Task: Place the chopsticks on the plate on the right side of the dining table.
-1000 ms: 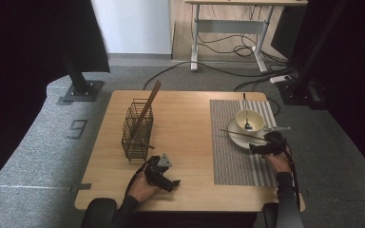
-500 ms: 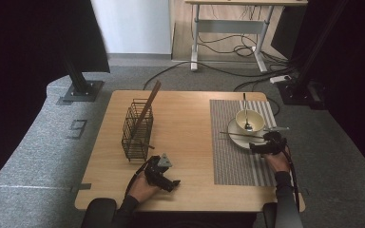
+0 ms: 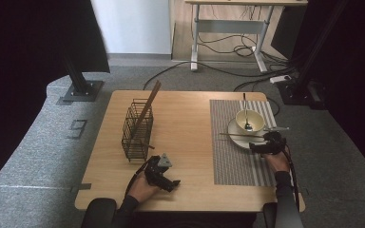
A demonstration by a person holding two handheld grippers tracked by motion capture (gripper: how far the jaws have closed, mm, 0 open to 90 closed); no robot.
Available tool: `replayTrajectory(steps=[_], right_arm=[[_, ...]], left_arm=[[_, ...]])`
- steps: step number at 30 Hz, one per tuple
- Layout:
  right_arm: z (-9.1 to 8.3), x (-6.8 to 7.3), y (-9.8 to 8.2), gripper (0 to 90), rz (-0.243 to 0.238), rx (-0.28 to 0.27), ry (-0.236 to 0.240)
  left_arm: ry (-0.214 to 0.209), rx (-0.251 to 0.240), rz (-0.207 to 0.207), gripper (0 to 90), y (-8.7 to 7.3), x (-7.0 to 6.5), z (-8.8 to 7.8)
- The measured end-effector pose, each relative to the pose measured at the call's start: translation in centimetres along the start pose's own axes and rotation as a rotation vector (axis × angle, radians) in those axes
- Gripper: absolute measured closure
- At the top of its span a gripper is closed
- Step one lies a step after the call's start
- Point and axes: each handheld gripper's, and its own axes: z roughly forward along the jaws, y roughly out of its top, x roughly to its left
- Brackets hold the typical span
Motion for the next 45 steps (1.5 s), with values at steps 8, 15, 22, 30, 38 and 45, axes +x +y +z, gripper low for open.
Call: replayTrajectory(steps=[8,15,22,30,38,45], right_arm=[[-0.4,0.2,0.0,0.0,-0.002,-0.007,0.009],[-1.3,0.7,-0.1,0.0,-0.019,-0.012,0.024],[-2.5,1.4,-0.3,0.0,-0.040,-0.022,0.064],[-4.3,2.1,-0.8,0.0,-0.060,-0.058,0.097],[-6.5,3.7,-1.0,0.0,-0.111,-0.079,0.148],[-8.1,5.9,-0.9,0.0,-0.169,-0.056,0.209]], left_arm=[[0.000,0.000,0.000,0.0,0.0,0.0,0.0],[0.000,0.000,0.000,0.0,0.0,0.0,0.0],[-0.002,0.001,0.001,0.0,0.0,0.0,0.0],[-0.002,0.000,0.000,0.0,0.0,0.0,0.0],[-0.002,0.001,0.001,0.0,0.0,0.0,0.0],[-0.002,0.003,0.007,0.0,0.0,0.0,-0.1]])
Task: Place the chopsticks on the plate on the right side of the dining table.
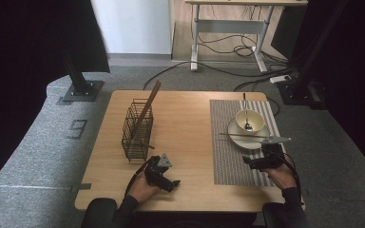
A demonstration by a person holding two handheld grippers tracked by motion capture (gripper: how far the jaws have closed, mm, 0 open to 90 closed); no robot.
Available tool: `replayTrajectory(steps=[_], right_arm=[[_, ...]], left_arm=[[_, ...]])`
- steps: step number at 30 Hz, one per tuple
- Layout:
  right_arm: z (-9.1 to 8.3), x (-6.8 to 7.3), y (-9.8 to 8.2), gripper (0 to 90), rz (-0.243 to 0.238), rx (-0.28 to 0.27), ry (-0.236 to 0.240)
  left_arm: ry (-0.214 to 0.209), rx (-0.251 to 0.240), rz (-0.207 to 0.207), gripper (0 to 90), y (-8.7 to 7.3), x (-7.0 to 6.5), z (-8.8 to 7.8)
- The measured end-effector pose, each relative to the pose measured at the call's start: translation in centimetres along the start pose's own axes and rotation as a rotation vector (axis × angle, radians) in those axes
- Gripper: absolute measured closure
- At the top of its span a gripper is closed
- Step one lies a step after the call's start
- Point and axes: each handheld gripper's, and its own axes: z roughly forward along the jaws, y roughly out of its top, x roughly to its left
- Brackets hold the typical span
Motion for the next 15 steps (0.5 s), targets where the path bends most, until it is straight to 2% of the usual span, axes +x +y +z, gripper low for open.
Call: replayTrajectory(steps=[7,15], right_arm=[[-0.8,2.2,0.8,0.0,-0.048,0.006,0.039],[-1.0,4.4,2.5,0.0,-0.079,0.007,0.119]], left_arm=[[0.000,-0.002,-0.002,0.0,0.0,0.0,0.0],[0.000,-0.004,-0.005,0.0,0.0,-0.1,0.0]])
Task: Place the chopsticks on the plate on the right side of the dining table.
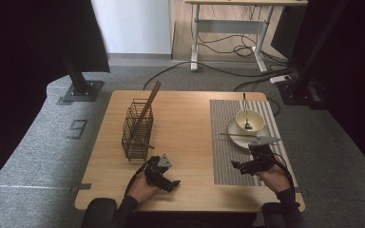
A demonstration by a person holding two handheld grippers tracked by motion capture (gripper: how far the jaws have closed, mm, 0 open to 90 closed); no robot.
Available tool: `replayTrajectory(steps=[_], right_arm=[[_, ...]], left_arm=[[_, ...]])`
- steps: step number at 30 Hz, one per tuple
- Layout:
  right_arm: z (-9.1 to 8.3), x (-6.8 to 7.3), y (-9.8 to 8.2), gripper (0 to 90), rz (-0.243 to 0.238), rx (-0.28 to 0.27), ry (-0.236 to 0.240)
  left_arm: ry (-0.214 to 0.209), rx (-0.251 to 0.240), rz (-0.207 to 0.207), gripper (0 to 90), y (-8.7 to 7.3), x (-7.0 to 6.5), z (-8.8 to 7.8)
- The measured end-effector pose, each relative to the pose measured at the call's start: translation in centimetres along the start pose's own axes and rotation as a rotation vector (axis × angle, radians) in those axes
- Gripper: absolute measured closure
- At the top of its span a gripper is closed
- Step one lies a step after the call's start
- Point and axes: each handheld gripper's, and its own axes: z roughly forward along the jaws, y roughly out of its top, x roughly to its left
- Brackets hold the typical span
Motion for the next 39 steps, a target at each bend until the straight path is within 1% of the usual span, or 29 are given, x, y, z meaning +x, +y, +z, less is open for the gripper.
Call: replayTrajectory(steps=[3,6,7,10,19,21,23,26,28,29,31,33,37,39], right_arm=[[0.3,0.5,0.7,0.0,-0.028,-0.005,0.016],[0.9,0.9,1.5,0.0,-0.047,-0.017,0.055],[1.0,1.0,1.7,0.0,-0.048,-0.020,0.057],[1.6,1.4,2.4,0.0,-0.051,-0.028,0.091],[3.6,2.5,5.2,0.0,-0.084,-0.019,0.114],[4.1,2.8,5.8,0.0,-0.082,-0.017,0.121],[4.4,3.1,6.4,0.0,-0.085,-0.026,0.137],[5.1,3.5,7.3,0.0,-0.091,-0.027,0.141],[5.4,3.8,7.9,0.0,-0.086,-0.028,0.158],[5.6,4.0,8.2,0.0,-0.092,-0.027,0.162],[6.0,4.4,8.8,0.0,-0.104,-0.034,0.170],[6.4,5.0,9.4,0.0,-0.112,-0.033,0.189],[7.1,6.1,10.6,0.0,-0.136,-0.045,0.206],[7.5,6.7,11.1,0.0,-0.144,-0.041,0.212]], left_arm=[[-0.001,0.001,0.000,0.0,0.0,0.0,0.0],[0.000,0.001,0.000,0.0,0.0,0.0,0.0],[-0.001,0.001,-0.001,0.0,0.0,0.0,0.0],[0.000,0.001,-0.001,0.0,0.0,0.0,0.0],[-0.001,0.002,-0.001,0.0,0.0,0.0,0.0],[0.000,0.002,-0.001,0.0,0.0,0.0,0.0],[0.000,0.001,-0.001,0.0,0.0,0.0,0.0],[0.000,0.001,0.000,0.0,0.0,0.0,0.0],[-0.001,0.002,0.000,0.0,0.0,0.0,0.0],[-0.001,0.003,0.000,0.0,0.0,0.0,0.0],[-0.001,0.003,0.000,0.0,0.0,0.0,0.0],[-0.001,0.003,-0.001,0.0,0.0,0.0,0.0],[-0.001,0.005,0.001,0.0,0.0,0.0,-0.1],[-0.001,0.005,0.001,0.0,0.0,0.0,-0.1]])
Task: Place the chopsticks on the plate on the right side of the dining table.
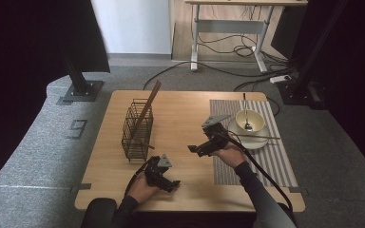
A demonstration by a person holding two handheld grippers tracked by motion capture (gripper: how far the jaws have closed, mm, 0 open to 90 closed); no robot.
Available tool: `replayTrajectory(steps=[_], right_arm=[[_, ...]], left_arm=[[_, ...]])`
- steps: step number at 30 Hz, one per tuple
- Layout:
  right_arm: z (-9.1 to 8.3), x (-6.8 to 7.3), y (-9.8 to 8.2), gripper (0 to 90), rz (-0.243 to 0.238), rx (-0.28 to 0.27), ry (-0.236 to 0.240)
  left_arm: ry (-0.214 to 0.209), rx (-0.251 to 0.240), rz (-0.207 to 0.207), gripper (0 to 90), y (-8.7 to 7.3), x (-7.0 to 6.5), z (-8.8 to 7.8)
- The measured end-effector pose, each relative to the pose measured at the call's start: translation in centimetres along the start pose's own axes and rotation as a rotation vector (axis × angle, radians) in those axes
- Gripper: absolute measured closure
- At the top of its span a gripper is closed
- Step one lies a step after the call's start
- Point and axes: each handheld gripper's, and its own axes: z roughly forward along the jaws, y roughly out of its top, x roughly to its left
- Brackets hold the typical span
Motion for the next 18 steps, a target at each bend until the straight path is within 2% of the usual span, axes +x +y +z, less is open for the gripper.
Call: replayTrajectory(steps=[18], right_arm=[[4.2,3.9,3.8,0.0,-0.093,-0.006,0.086]], left_arm=[[0.003,0.000,0.000,0.0,0.0,-0.1,0.0]])
